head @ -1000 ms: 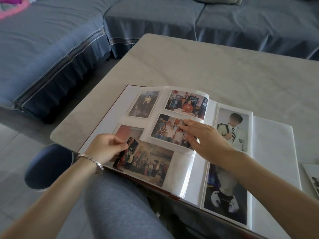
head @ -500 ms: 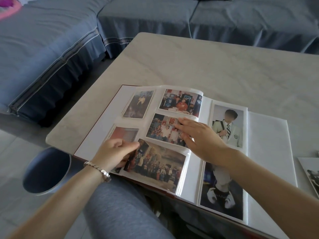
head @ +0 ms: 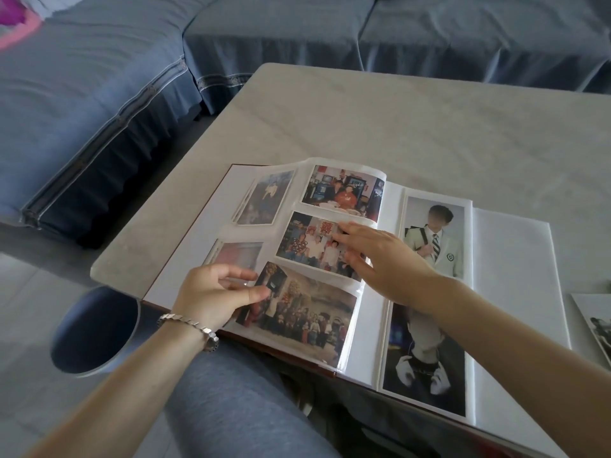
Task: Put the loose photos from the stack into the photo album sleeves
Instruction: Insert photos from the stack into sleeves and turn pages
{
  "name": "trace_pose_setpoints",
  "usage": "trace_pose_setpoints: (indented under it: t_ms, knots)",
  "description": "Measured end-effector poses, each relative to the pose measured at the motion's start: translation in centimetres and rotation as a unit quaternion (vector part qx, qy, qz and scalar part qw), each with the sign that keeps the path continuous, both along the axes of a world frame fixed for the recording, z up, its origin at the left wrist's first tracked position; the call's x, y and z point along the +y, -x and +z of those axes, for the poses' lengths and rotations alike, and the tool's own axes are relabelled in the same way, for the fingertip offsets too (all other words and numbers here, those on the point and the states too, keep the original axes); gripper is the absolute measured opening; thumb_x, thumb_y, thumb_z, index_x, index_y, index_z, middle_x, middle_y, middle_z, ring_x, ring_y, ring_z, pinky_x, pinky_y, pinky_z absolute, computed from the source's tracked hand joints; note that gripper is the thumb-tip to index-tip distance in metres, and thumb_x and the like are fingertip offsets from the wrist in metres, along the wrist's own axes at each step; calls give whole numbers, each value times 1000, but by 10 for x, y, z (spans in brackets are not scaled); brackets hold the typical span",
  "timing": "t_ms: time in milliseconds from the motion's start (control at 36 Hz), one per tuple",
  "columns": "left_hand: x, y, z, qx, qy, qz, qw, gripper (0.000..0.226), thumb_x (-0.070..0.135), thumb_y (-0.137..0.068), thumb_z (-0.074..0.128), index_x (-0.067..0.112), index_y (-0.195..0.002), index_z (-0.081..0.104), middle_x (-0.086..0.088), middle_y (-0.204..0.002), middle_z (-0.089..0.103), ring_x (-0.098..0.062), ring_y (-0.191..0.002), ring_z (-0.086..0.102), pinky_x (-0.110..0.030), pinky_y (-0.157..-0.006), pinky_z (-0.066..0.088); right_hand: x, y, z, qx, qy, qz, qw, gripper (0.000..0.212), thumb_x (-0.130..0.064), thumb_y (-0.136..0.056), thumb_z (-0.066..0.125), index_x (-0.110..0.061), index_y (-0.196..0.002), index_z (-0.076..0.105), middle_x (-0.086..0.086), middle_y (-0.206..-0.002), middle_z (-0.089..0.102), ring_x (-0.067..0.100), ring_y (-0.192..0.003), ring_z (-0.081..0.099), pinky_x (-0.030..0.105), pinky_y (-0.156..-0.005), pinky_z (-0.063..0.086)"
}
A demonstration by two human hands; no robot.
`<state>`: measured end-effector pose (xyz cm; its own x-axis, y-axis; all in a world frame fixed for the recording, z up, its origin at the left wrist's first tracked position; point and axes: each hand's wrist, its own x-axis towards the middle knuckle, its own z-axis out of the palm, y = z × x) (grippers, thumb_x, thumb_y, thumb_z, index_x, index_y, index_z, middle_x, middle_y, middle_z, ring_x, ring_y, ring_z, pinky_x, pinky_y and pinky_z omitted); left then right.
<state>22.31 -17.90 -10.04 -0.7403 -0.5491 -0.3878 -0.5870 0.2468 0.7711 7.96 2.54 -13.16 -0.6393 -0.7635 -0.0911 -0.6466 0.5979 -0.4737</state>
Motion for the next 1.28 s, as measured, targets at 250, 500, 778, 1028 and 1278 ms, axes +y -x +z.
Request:
trace_pose_setpoints:
  t_ms: [250,500,778,1028,1278]
  knots:
    - [-5,3,11,-23,29,-59,998,23,24,-59,85,18,-72,68,11,-58,69,3,-53,63,-8,-47,43,2,9,8,-33,16,-4,999,40,-31,-98,41,-34,-138,41,-15,-147,35,9,-131,37,25,-103,33]
    - [-6,-1,6,10,78,-71,994,23,20,-60,86,14,-62,64,2,-56,69,-1,-45,59,-21,-53,42,2,14,4,-49,16,-8,999,40,-31,-98,44,-31,-138,42,-14,-145,38,9,-125,45,15,-88,34]
    - [-6,-7,2,74,119,-74,987,24,17,-59,86,32,-49,69,13,-60,68,1,-55,63,-7,-52,45,3,12,-2,-29,21,-10,999,42,-29,-98,43,-29,-139,41,-12,-146,38,12,-130,41,26,-102,35]
    - [-3,-13,-8,178,143,-89,969,26,4,-64,81,24,-53,69,25,-81,70,-4,-67,69,-17,-61,54,3,11,-2,-31,24,-13,999,42,-29,-97,44,-29,-139,41,-12,-147,37,11,-130,40,27,-103,35]
    - [-2,-14,-12,204,143,-76,965,26,2,-64,81,22,-57,67,23,-78,70,-8,-61,69,-18,-56,54,3,12,-5,-36,28,-17,999,42,-29,-97,44,-31,-139,41,-14,-146,37,12,-131,40,28,-102,38]
